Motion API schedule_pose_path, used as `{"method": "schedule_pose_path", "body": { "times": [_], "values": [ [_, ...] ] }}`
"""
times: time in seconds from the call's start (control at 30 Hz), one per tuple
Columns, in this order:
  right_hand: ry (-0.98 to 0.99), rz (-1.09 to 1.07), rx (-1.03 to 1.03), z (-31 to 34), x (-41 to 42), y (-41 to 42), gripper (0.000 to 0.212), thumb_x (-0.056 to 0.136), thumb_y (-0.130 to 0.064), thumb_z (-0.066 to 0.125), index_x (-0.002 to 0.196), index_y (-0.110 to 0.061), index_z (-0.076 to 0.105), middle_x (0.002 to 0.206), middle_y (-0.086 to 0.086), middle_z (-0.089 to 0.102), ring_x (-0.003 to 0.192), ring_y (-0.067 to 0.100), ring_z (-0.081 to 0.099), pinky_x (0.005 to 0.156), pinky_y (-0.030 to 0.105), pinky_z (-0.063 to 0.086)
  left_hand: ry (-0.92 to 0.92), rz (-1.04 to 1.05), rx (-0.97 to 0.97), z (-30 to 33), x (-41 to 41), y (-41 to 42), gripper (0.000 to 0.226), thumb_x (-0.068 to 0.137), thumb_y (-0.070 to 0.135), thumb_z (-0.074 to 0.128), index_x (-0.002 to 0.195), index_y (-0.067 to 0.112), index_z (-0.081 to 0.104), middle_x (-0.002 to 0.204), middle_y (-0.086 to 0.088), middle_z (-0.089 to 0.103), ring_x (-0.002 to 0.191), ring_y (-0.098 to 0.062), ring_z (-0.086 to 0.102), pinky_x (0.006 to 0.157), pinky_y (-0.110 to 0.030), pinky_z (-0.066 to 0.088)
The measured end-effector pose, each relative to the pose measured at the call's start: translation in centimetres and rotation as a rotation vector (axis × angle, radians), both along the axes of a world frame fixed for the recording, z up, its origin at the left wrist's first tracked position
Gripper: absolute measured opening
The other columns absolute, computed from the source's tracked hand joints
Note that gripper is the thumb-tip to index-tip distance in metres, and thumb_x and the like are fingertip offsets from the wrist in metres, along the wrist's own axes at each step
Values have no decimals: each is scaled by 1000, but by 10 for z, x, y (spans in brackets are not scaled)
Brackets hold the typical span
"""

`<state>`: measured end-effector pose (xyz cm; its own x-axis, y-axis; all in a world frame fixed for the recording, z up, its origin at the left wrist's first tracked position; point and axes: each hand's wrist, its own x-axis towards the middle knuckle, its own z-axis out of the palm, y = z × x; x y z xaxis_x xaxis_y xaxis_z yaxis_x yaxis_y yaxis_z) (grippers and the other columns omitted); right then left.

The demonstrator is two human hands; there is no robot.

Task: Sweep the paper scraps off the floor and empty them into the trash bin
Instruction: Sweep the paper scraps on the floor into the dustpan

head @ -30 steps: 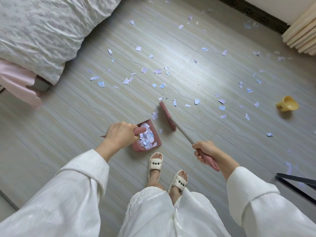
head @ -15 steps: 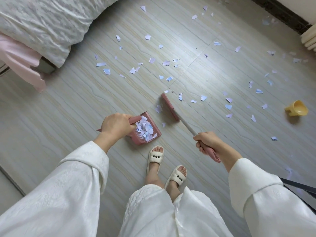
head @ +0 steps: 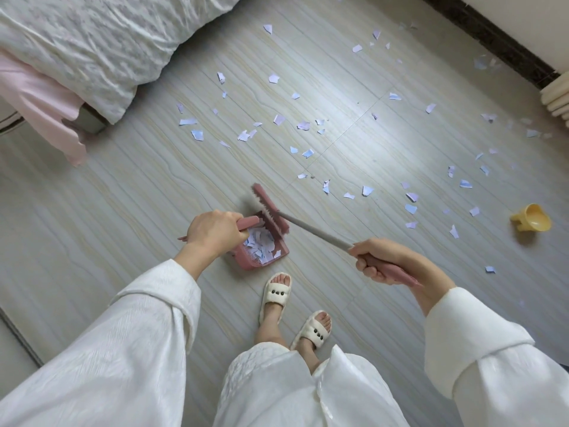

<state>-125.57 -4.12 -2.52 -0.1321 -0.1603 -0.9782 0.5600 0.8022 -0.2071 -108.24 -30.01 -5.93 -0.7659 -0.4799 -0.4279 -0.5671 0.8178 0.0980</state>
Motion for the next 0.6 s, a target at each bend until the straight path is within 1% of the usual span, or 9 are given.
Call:
{"method": "schedule_pose_path", "body": {
  "times": [0.13,0.2,0.33,0.5,0.6],
  "values": [
    [126,-16,-24,-2,6,-2,19,91,-12,52,74,-13,45,49,2,49,30,10,41,34,13,33,-9,-12,-5,0,-1,5,19,82,40,53,78,24,61,78,-3,67,79,-27,62,61,-27,37],
    [159,-38,-23,-6,11,-4,15,90,-9,53,76,-11,48,51,4,49,30,10,41,34,15,33,-14,-15,2,0,0,6,17,82,39,54,78,24,62,79,-3,67,79,-27,62,61,-27,38],
    [71,-204,-20,-12,17,1,17,95,-12,49,78,-11,45,51,2,48,27,8,41,30,12,32,-8,3,18,4,9,7,19,81,37,53,67,24,53,76,-4,65,76,-27,60,61,-27,37],
    [3,-306,-44,-16,23,8,23,97,-14,48,75,-12,43,45,-1,48,27,7,40,28,12,32,-1,9,16,7,25,9,21,80,38,54,65,24,50,74,-5,65,72,-28,57,60,-27,36],
    [-84,-375,-91,-16,26,6,26,98,-17,44,73,-14,39,43,-4,46,26,6,39,26,11,30,-2,30,26,10,27,8,19,78,35,54,64,23,51,70,-4,62,68,-27,54,60,-27,35]
  ]
}}
